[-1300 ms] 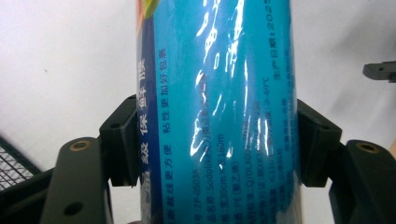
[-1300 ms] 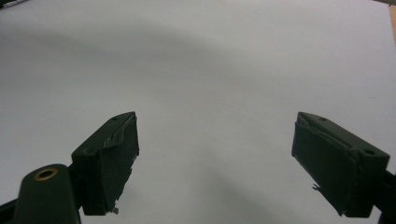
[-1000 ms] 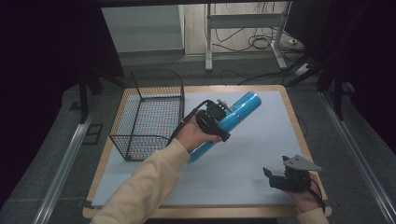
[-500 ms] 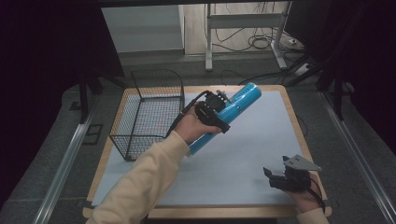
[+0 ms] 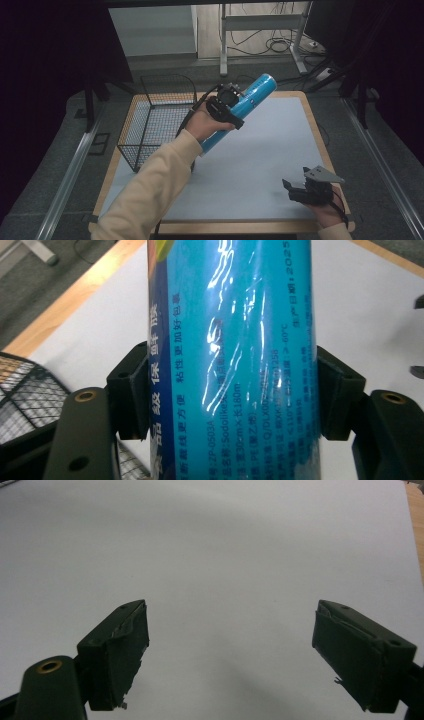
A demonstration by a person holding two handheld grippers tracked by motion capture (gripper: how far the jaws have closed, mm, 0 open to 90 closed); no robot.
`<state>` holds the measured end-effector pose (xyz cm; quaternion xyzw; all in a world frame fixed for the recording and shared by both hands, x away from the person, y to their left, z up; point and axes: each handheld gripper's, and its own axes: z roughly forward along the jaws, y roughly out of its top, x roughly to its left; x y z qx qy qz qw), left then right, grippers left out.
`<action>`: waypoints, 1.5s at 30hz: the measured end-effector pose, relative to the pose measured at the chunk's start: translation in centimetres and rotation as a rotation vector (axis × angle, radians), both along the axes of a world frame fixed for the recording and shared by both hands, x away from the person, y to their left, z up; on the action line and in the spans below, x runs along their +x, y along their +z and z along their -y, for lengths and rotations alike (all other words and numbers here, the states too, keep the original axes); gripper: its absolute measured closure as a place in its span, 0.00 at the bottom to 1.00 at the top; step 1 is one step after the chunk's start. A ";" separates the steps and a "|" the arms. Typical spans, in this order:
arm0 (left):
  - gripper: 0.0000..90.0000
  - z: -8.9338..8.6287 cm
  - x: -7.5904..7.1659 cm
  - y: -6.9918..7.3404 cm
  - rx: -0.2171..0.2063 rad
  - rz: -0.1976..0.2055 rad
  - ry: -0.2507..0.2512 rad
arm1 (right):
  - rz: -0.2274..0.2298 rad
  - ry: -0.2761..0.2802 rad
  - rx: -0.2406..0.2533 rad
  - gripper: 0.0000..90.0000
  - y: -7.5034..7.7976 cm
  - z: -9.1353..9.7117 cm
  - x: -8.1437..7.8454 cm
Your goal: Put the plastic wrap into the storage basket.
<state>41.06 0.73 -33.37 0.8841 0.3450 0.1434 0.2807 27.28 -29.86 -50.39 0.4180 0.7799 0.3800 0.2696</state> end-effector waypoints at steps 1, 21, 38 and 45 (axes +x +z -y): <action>0.35 -0.2 0.2 0.1 0.000 0.005 0.004 | -0.001 0.000 0.001 0.17 0.0 0.0 0.0; 0.35 -2.5 3.5 0.1 0.022 0.015 0.084 | -0.005 -0.006 -0.005 0.17 -0.1 0.1 0.1; 0.35 -6.3 5.0 -0.2 0.023 0.012 0.164 | -0.001 -0.002 -0.007 0.17 -0.1 0.1 0.1; 0.35 -8.0 5.4 -1.0 0.029 0.008 0.196 | -0.004 -0.003 -0.007 0.17 -0.1 0.0 0.1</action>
